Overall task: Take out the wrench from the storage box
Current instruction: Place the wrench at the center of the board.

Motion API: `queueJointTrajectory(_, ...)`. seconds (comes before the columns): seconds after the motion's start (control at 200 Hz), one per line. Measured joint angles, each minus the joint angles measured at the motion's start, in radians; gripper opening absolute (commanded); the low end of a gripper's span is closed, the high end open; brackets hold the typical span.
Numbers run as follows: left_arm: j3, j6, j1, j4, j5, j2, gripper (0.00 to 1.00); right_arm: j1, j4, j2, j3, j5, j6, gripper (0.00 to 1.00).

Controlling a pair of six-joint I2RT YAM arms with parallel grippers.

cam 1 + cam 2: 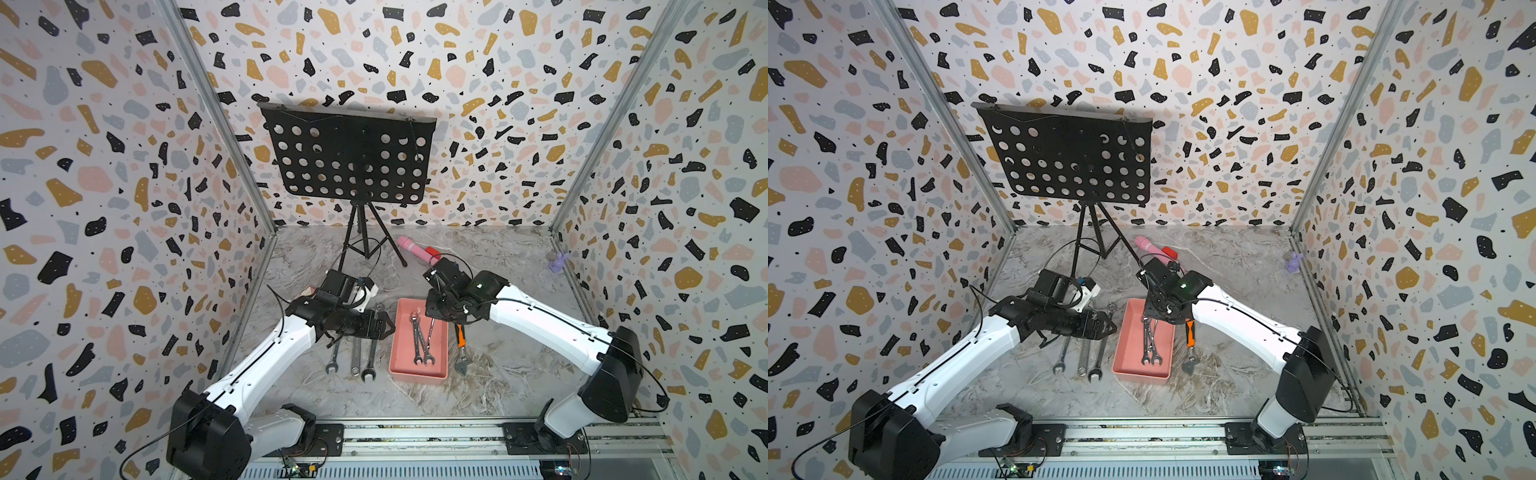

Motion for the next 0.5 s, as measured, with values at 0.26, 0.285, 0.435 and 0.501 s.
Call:
queueJointTrajectory(0.26,0.001,-0.031,0.0,0.01,0.031,0.0,0.99,-0.146,-0.135,-0.179,-0.034,-0.063,-0.187,0.0)
queueJointTrajectory(0.285,0.001,-0.032,0.0,0.01,0.033,0.0,0.99,-0.166,-0.141,-0.195,-0.052,-0.071,-0.209,0.0)
queueJointTrajectory(0.435,0.001,-0.035,0.0,0.011,0.036,0.0,0.99,-0.261,-0.177,-0.242,-0.181,-0.096,-0.34,0.0)
queueJointTrajectory(0.501,0.001,-0.035,0.0,0.01,0.036,0.0,0.99,-0.283,-0.17,-0.233,-0.241,-0.101,-0.39,0.0)
